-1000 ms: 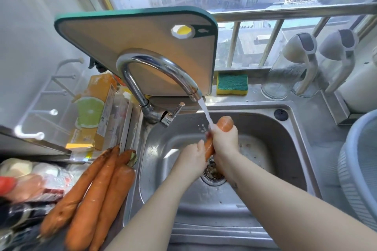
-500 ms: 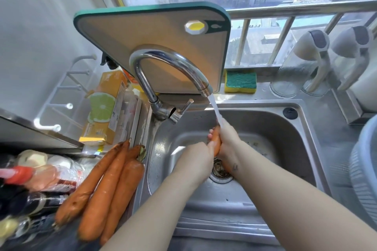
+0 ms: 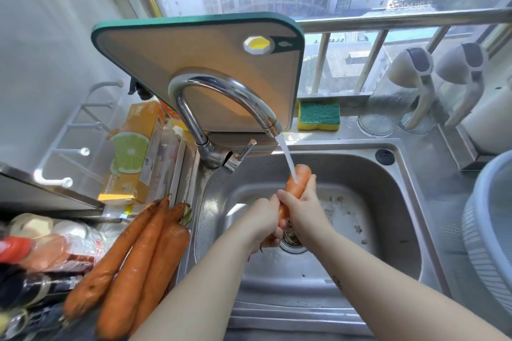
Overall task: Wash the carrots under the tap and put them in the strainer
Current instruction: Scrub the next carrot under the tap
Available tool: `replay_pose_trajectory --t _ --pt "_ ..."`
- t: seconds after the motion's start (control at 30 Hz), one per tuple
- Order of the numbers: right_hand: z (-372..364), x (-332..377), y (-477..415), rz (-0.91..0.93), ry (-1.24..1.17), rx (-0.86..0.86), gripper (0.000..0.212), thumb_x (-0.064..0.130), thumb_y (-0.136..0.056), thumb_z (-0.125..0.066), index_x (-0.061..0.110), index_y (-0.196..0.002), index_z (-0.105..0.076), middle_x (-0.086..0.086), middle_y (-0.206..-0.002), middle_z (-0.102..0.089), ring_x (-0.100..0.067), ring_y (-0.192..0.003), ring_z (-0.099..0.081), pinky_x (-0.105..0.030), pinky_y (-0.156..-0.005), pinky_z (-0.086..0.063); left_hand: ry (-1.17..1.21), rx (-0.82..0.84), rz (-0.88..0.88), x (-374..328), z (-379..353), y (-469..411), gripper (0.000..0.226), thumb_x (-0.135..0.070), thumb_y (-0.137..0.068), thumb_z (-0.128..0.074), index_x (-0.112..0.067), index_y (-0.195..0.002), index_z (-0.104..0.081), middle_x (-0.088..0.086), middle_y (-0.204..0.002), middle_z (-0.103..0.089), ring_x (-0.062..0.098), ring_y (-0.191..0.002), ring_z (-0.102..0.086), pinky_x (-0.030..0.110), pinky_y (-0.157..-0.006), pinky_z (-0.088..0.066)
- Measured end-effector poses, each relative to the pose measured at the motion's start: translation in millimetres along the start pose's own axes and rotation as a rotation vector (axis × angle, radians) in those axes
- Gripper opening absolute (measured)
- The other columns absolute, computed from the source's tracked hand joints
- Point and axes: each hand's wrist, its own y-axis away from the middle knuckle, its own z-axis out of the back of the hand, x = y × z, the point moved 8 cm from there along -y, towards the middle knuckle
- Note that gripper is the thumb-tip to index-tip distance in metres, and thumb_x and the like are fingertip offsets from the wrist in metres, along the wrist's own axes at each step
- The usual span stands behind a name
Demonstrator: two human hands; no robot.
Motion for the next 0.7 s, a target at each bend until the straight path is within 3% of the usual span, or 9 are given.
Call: replay_pose_trajectory --t 0.07,0.13,0.2,0.23,0.33,0.43,0.5,0.6,0.7 --pt "4 10 -7 0.035 -0.008 -0.083 0.045 0.011 -0.091 -0.053 0.028 -0.122 -0.025 -0.007 -0.097 -0.049 -0.014 -0.066 -0.059 -0.03 -0.058 -0.05 -0.416 -0.122 -0.17 -14 2 1 0.029 -0.019 -0.101 -0.027 -0.008 -0.095 -0.053 0.013 -0.078 -0.061 0.025 -0.059 -0.051 0.037 -0.058 -0.049" --pt "4 18 -14 0.028 0.07 -0.174 0.03 0.017 -0.091 -0.051 0.021 -0.117 -0.036 -0.01 -0.094 -0.052 -0.024 -0.081 -0.054 -0.039 -0.075 -0.049 -0.651 -0.234 -0.287 -25 4 5 0.032 -0.012 -0.1 -0.025 -0.001 -0.112 -0.053 0.021 -0.105 -0.065 0.037 -0.085 -0.06 0.039 -0.074 -0.046" --pt "1 24 -15 -0.028 0.051 -0.202 0.007 0.025 -0.093 -0.044 0.021 -0.092 -0.05 -0.009 -0.079 -0.053 -0.025 -0.074 -0.053 -0.037 -0.067 -0.048 -0.694 -0.239 -0.345 -26 5 5 0.035 -0.014 -0.102 -0.024 0.002 -0.113 -0.054 0.023 -0.111 -0.063 0.038 -0.1 -0.059 0.034 -0.074 -0.041" --pt "-2 24 -14 -0.082 -0.002 -0.187 0.017 0.029 -0.094 -0.041 0.022 -0.081 -0.05 -0.007 -0.073 -0.051 -0.024 -0.068 -0.052 -0.032 -0.06 -0.047 -0.694 -0.226 -0.377 -27 5 7 0.037 -0.017 -0.103 -0.025 0.003 -0.111 -0.055 0.025 -0.111 -0.063 0.038 -0.101 -0.059 0.033 -0.074 -0.041" --pt "-4 19 -12 -0.188 -0.25 -0.121 0.026 0.037 -0.098 -0.04 0.015 -0.086 -0.048 -0.004 -0.068 -0.047 -0.016 -0.058 -0.05 -0.021 -0.046 -0.045 -0.514 -0.168 -0.345 -21 10 7 0.038 -0.025 -0.103 -0.027 -0.001 -0.101 -0.057 0.026 -0.1 -0.065 0.04 -0.089 -0.062 0.037 -0.075 -0.047" --pt "-8 19 -9 -0.127 -0.312 0.028 0.024 0.024 -0.099 -0.046 0.012 -0.12 -0.044 -0.008 -0.08 -0.052 -0.018 -0.067 -0.056 -0.029 -0.056 -0.049 -0.114 -0.073 -0.183 -8 14 1 0.042 -0.039 -0.102 -0.027 -0.01 -0.096 -0.056 0.004 -0.061 -0.053 0.015 -0.041 -0.044 0.024 -0.049 -0.039" --pt "-11 19 -5 -0.078 -0.334 0.146 0.046 0.006 -0.096 -0.051 0.016 -0.137 -0.033 -0.011 -0.089 -0.052 -0.019 -0.068 -0.06 -0.028 -0.057 -0.052 0.096 -0.013 -0.063 -1 14 -1 0.045 -0.044 -0.102 -0.026 -0.015 -0.089 -0.057 -0.005 -0.054 -0.045 0.005 -0.035 -0.031 0.017 -0.043 -0.03" --pt "-12 23 7 -0.031 -0.313 0.274 0.076 -0.012 -0.087 -0.055 0.023 -0.146 -0.021 -0.017 -0.106 -0.057 -0.021 -0.078 -0.067 -0.027 -0.064 -0.055 0.148 0.049 -0.002 2 9 1 0.051 -0.047 -0.101 -0.025 -0.016 -0.085 -0.061 -0.007 -0.051 -0.043 0.003 -0.035 -0.03 0.017 -0.042 -0.032" --pt "-5 27 5 -0.014 -0.237 0.252 0.063 -0.009 -0.087 -0.058 0.015 -0.138 -0.03 -0.013 -0.092 -0.057 -0.018 -0.07 -0.064 -0.026 -0.059 -0.053 0.102 -0.004 -0.043 1 4 -2 0.052 -0.044 -0.102 -0.022 -0.014 -0.088 -0.062 -0.004 -0.054 -0.045 0.007 -0.035 -0.032 0.018 -0.042 -0.032"
